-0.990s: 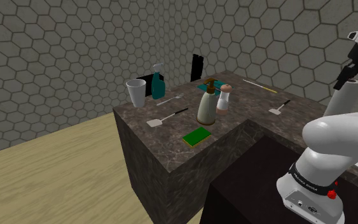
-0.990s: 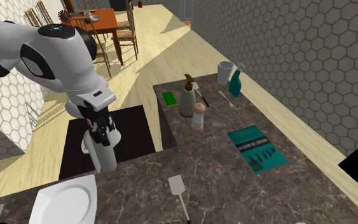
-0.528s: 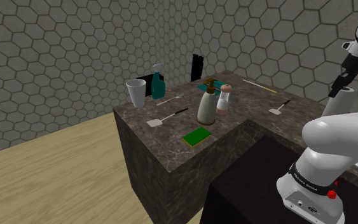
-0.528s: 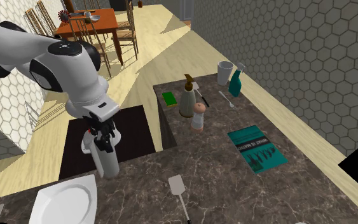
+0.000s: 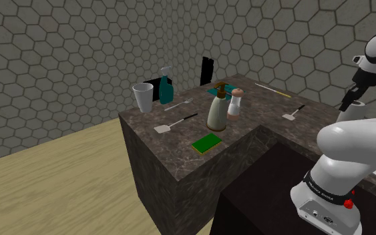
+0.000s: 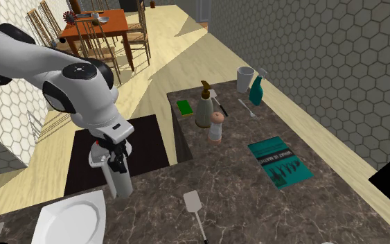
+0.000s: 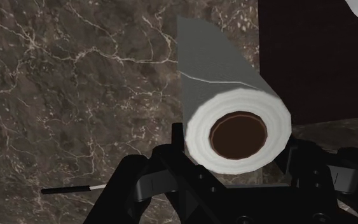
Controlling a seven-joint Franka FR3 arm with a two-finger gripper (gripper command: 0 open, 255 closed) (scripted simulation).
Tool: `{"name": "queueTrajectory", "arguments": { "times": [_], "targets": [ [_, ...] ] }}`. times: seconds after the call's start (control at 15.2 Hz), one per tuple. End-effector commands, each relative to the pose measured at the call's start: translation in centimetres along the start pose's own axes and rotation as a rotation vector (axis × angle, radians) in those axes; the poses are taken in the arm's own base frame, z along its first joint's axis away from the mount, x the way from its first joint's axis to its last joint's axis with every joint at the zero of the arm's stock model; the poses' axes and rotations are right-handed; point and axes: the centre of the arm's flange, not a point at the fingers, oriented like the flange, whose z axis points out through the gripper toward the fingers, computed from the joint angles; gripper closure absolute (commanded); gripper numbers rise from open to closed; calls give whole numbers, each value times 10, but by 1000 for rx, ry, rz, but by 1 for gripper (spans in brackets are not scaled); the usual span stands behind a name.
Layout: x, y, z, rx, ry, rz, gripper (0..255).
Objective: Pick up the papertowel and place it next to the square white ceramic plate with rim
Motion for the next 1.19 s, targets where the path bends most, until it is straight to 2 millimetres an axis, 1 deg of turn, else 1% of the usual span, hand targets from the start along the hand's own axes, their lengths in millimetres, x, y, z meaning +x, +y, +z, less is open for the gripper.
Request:
{"name": "queueTrajectory", "arguments": {
  "times": [0.0, 0.26, 0.73, 0.79, 1.12],
  "targets": [
    [0, 0, 10, 0, 0, 0, 255],
    [-1, -1, 30, 0, 0, 0, 255],
    [-1, -1, 30, 0, 0, 0, 255],
    [-1, -1, 30, 0, 0, 0, 0],
    [-1, -1, 30, 0, 0, 0, 0]
  ]
}}
